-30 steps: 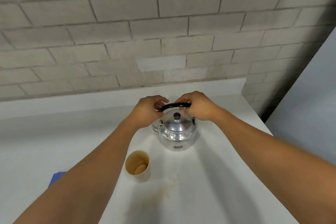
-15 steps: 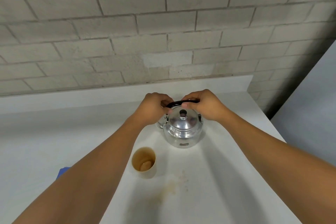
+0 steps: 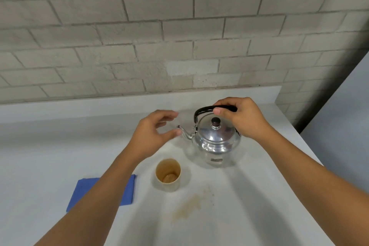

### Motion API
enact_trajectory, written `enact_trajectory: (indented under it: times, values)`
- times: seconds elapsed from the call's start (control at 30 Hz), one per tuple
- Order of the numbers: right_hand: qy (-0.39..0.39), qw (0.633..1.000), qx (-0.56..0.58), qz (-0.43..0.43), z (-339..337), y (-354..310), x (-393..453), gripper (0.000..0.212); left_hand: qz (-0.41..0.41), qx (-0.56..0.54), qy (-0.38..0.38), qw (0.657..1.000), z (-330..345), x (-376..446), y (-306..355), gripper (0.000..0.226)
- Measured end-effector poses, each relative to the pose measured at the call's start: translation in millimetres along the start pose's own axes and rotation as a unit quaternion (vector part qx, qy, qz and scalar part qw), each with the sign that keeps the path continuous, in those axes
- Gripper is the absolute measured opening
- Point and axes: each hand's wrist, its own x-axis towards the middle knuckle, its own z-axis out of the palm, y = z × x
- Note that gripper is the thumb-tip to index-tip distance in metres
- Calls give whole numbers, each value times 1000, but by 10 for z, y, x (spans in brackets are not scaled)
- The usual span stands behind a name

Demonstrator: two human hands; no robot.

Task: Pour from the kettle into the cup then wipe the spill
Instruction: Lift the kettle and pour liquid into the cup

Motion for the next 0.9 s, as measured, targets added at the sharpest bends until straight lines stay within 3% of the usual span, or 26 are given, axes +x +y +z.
enact_trajectory:
  times: [0.2, 0.37, 0.57, 0.9]
  values:
    - [-10, 1000, -4, -16, -53, -110, -187, 13, -69, -25, -64, 995, -20, -623, -388, 91]
    - [-27, 999, -10, -22, -59, -132, -338, 13, -108, -41, -99, 988, 48, -844, -652, 109]
    - [-48, 999, -3, -19, 20, -170, -467, 16, -129, -65, -116, 983, 111, -927, -855, 110]
    - [-88, 994, -52, -46, 96, -392, -586, 11, -138, -101, -83, 982, 304, -1023, -1021, 85]
